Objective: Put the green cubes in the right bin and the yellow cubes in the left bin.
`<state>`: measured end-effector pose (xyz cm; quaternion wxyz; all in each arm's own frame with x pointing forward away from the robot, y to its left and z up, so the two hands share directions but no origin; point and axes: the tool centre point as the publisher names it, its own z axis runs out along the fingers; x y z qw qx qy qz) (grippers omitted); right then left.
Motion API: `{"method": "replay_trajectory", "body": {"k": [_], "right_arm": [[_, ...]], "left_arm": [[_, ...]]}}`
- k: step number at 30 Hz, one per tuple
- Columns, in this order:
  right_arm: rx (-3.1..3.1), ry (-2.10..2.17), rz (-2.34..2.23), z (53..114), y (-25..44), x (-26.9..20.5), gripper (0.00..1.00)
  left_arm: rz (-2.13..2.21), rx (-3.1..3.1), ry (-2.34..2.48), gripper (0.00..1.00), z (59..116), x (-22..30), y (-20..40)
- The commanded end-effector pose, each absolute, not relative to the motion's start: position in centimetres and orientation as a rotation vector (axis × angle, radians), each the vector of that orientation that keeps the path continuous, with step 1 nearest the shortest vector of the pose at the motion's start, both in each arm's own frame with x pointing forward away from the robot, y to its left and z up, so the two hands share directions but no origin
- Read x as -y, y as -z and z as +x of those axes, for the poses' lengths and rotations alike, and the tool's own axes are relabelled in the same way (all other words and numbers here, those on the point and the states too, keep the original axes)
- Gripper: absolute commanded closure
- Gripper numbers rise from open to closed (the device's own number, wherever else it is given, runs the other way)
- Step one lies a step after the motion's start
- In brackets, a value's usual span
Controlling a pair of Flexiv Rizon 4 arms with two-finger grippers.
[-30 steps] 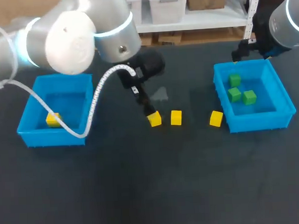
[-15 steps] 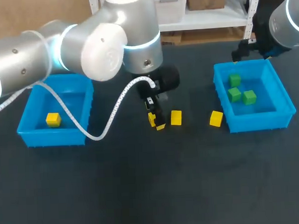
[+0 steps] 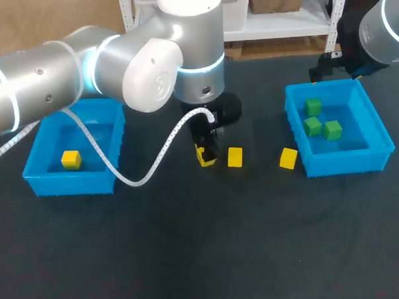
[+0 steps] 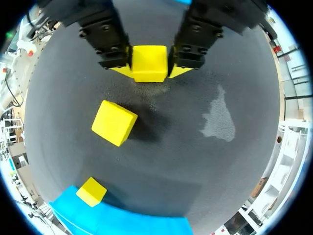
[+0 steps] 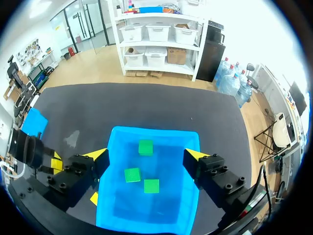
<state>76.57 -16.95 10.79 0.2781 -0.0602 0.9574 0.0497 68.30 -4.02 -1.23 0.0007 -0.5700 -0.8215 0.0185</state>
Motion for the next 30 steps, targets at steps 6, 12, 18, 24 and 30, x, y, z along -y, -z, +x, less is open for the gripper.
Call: {"method": "replay_trajectory", "body": {"k": [6, 12, 18, 24, 30], "right_arm": [[-2.561, -0.128, -0.156, 76.3, -10.7, 16.9, 0.0], [-2.561, -0.128, -0.156, 76.3, -10.7, 16.9, 0.0], [-2.561, -0.128, -0.156, 76.3, -10.7, 16.9, 0.0], [-2.561, -0.128, -0.156, 76.3, -10.7, 16.9, 0.0], [-2.561, -0.128, -0.156, 76.3, -10.7, 16.9, 0.0]], "left_arm": [[-1.718, 2.735, -0.087, 1.0, 70.3, 0.6, -2.8], [-1.563, 2.972, -0.047, 1.0, 72.2, -4.9, -7.4], [-1.388, 3.112, 0.036, 1.0, 71.6, -11.5, -10.1], [-1.232, 3.158, 0.104, 1.0, 69.0, -16.8, -10.4], [-1.027, 3.161, 0.166, 1.0, 66.1, -21.4, -8.5]]}}
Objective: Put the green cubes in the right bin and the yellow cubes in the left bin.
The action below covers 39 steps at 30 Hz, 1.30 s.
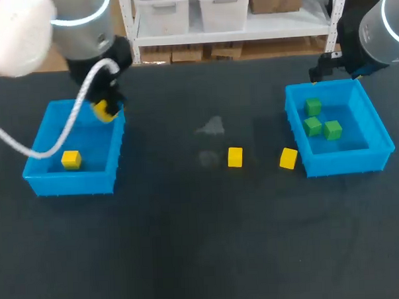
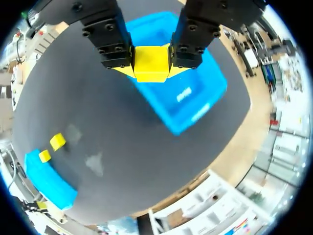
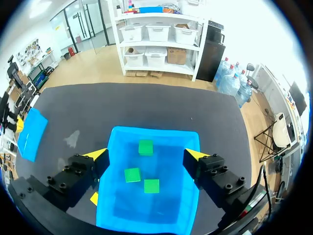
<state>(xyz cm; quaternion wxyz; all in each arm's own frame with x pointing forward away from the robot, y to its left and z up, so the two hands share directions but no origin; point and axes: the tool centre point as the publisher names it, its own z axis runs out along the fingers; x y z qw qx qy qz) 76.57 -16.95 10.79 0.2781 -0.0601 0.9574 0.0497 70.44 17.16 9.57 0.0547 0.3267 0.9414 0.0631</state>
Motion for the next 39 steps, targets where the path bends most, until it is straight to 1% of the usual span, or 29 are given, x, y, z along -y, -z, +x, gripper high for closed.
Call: {"method": "replay_trajectory", "body": {"k": [1, 5, 6, 7, 11, 15, 19, 23, 31, 39], "right_arm": [[-2.561, -0.128, -0.156, 76.3, -10.7, 16.9, 0.0], [-2.561, -0.128, -0.156, 76.3, -10.7, 16.9, 0.0], [-2.561, -0.128, -0.156, 76.3, -10.7, 16.9, 0.0], [-2.561, -0.128, -0.156, 76.3, -10.7, 16.9, 0.0], [-2.561, -0.128, -0.156, 76.3, -10.7, 16.9, 0.0], [-2.561, -0.128, -0.156, 76.3, -10.7, 16.9, 0.0], [-2.561, -0.128, -0.156, 76.3, -10.7, 16.9, 0.0], [-2.561, -0.128, -0.156, 76.3, -10.7, 16.9, 0.0], [-2.561, -0.128, -0.156, 76.3, -10.7, 16.9, 0.0], [-2.561, -0.128, -0.156, 76.3, -10.7, 16.9, 0.0]], "left_arm": [[0.894, -2.818, -0.155, 1.0, 65.8, -22.0, -8.2], [0.836, -2.873, -0.163, 1.0, 64.8, -23.6, -7.2], [0.837, -2.879, -0.166, 0.43, 64.7, -23.8, -7.1], [0.839, -2.881, -0.158, 0.0, 64.8, -23.9, -7.0], [0.883, -2.86, -0.13, 0.0, 66.0, -23.0, -7.2], [0.969, -2.795, -0.084, 0.0, 68.1, -20.4, -8.3], [1.112, -2.67, -0.023, 0.0, 70.7, -16.0, -10.4], [1.267, -2.541, 0.068, 0.0, 72.0, -11.2, -12.2], [1.679, -2.286, 0.189, 0.0, 71.9, -2.1, -13.0], [1.997, -2.126, 0.125, 0.0, 70.8, 2.2, -10.7]]}}
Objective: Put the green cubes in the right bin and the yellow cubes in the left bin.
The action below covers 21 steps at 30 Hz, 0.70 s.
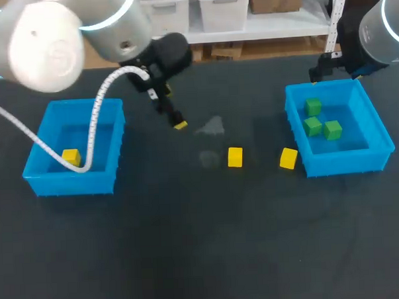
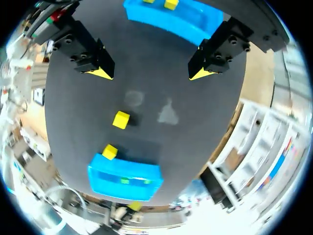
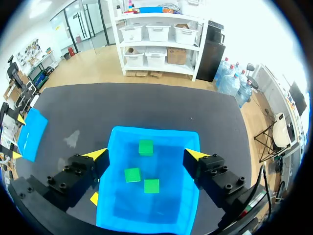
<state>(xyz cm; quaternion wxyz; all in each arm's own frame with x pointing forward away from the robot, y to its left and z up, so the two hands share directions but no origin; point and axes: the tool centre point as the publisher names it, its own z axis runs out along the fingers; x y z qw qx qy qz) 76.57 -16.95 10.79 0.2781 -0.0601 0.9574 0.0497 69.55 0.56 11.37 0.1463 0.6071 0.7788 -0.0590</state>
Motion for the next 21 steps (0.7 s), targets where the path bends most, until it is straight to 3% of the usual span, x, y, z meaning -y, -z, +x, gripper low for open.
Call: {"method": "replay_trajectory", "body": {"k": [1, 21], "right_arm": [[-2.561, -0.128, -0.156, 76.3, -10.7, 16.9, 0.0], [-2.561, -0.128, -0.156, 76.3, -10.7, 16.9, 0.0]], "left_arm": [[2.038, -2.105, 0.089, 0.0, 70.7, 2.5, -10.4], [2.315, -2.059, 0.017, 0.0, 68.8, 7.7, -5.1]]}}
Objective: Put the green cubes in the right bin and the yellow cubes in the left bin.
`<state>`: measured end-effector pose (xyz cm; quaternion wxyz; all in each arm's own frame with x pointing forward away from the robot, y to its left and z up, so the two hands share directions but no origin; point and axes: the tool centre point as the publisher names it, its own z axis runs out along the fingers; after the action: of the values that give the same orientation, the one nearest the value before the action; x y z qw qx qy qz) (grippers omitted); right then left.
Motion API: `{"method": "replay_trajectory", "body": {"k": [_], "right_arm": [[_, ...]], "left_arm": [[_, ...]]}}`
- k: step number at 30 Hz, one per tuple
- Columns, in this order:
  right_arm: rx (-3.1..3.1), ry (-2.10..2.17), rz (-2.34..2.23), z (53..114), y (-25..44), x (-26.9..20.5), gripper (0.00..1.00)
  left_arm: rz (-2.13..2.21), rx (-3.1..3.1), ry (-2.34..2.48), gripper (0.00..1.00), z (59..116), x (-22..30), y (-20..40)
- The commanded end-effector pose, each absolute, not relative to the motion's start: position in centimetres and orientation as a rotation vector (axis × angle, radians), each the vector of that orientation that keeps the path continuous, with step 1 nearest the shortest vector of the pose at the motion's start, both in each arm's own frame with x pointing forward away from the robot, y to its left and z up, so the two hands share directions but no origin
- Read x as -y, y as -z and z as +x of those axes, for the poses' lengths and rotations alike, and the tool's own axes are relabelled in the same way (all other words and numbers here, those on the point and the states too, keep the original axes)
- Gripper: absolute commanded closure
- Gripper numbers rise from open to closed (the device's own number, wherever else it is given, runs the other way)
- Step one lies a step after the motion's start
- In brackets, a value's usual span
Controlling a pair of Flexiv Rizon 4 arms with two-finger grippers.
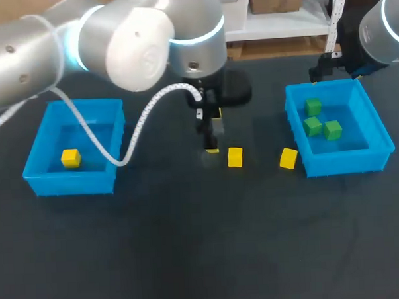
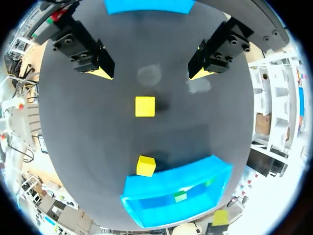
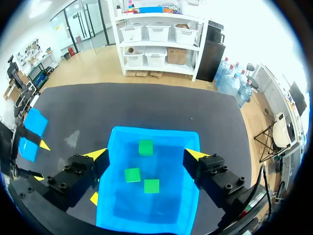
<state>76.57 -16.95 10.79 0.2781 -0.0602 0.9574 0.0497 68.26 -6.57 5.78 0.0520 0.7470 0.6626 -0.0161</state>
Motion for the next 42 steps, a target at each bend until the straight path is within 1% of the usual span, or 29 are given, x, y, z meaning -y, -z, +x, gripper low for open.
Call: {"method": "replay_trajectory", "body": {"k": [1, 18, 33, 34, 35, 36, 38, 39, 40, 42], "right_arm": [[-2.561, -0.128, -0.156, 76.3, -10.7, 16.9, 0.0], [-2.561, -0.128, -0.156, 76.3, -10.7, 16.9, 0.0], [-2.561, -0.128, -0.156, 76.3, -10.7, 16.9, 0.0], [-2.561, -0.128, -0.156, 76.3, -10.7, 16.9, 0.0], [-2.561, -0.128, -0.156, 76.3, -10.7, 16.9, 0.0], [-2.561, -0.128, -0.156, 76.3, -10.7, 16.9, 0.0], [-2.561, -0.128, -0.156, 76.3, -10.7, 16.9, 0.0], [-2.561, -0.128, -0.156, 76.3, -10.7, 16.9, 0.0], [-2.561, -0.128, -0.156, 76.3, -10.7, 16.9, 0.0], [-2.561, -0.128, -0.156, 76.3, -10.7, 16.9, 0.0]], "left_arm": [[2.317, -2.062, 0.016, 0.0, 68.7, 7.8, -4.9], [2.381, -2.109, 0.029, 0.0, 66.9, 9.1, -2.0], [2.346, -2.231, -0.107, 0.0, 69.2, 9.3, 1.8], [2.345, -2.232, -0.109, 0.02, 69.2, 9.4, 1.8], [2.346, -2.232, -0.108, 0.14, 69.3, 9.6, 1.8], [2.346, -2.231, -0.107, 0.53, 69.4, 9.8, 1.7], [2.346, -2.222, -0.104, 0.72, 69.4, 10.2, 1.6], [2.341, -2.222, -0.104, 0.9, 69.5, 10.4, 1.5], [2.336, -2.224, -0.1, 1.0, 69.5, 10.5, 1.5], [2.326, -2.223, -0.107, 1.0, 69.7, 10.7, 1.5]]}}
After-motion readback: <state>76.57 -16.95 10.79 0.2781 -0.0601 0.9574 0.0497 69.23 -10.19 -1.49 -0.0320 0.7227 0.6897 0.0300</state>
